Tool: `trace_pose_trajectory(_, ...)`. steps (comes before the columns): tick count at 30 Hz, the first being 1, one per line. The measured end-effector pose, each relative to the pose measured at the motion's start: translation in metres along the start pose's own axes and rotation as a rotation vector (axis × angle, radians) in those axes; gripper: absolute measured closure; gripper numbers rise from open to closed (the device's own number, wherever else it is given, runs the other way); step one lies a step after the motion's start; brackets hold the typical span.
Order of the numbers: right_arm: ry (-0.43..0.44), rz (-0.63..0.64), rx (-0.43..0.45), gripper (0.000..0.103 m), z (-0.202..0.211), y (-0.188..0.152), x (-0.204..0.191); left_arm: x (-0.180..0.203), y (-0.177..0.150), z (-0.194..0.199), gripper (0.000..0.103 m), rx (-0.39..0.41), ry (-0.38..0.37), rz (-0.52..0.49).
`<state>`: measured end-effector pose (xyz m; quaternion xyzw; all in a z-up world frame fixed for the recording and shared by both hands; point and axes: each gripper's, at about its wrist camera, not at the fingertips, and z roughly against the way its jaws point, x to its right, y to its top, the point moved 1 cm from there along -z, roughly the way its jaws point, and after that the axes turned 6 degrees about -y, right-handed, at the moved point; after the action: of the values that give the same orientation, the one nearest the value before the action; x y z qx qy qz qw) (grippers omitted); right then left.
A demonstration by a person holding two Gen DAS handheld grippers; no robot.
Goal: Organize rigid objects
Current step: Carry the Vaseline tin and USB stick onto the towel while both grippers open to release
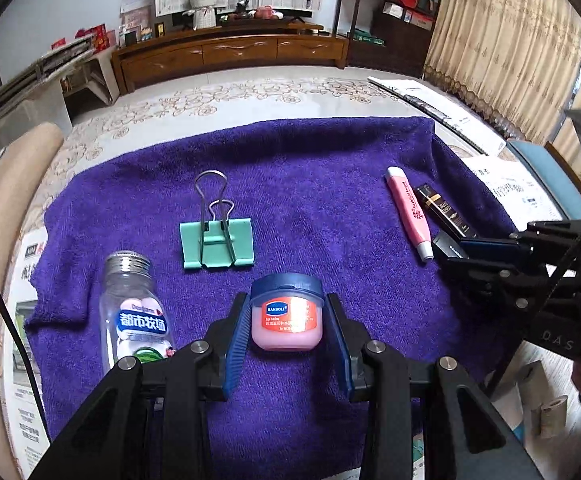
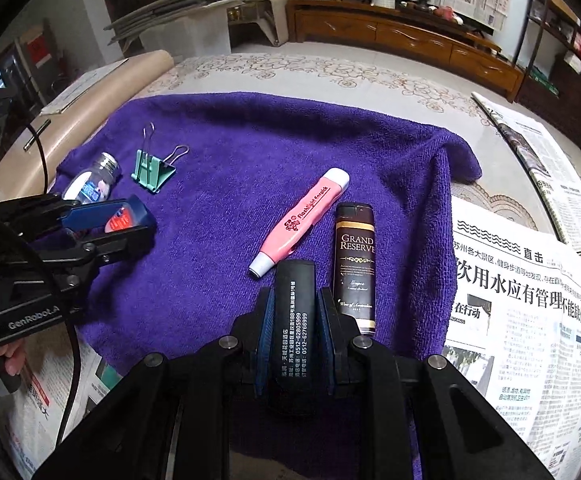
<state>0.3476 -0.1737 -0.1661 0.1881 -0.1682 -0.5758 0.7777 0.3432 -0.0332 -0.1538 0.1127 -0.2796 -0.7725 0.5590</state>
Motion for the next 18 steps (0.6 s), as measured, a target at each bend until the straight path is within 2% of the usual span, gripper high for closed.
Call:
trace_pose_trajectory(5, 0.012, 0.021, -0.004, 0.08, 0.0, 0.0, -0.002, 0.004, -0.001, 0.0, 0.067, -0.012, 0.013, -0.023)
trace_pose_trajectory(9, 0.056, 0.009, -0.003, 0.069, 0.004, -0.003, 0.002, 0.008, -0.002, 0.0, 0.05, -0.017, -0.005, -0.04)
trace_pose_trajectory(13, 0.072, -0.005, 0.019, 0.065, 0.014, -0.008, 0.004, 0.01, -0.001, 0.004, 0.05, 0.0, -0.019, -0.028)
trace_pose_trajectory(15, 0.083, -0.016, 0.052, 0.052, 0.026, -0.01, 0.005, 0.012, -0.001, 0.01, 0.049, 0.017, -0.031, -0.018)
trace_pose_trajectory(16, 0.085, -0.02, 0.067, 0.049, 0.032, -0.011, 0.006, 0.014, -0.001, 0.015, 0.041, 0.029, -0.039, -0.016)
trace_pose_trajectory(18, 0.082, -0.037, 0.104, 0.042, 0.048, -0.014, 0.009, 0.018, -0.001, 0.023, 0.032, 0.046, -0.046, -0.019)
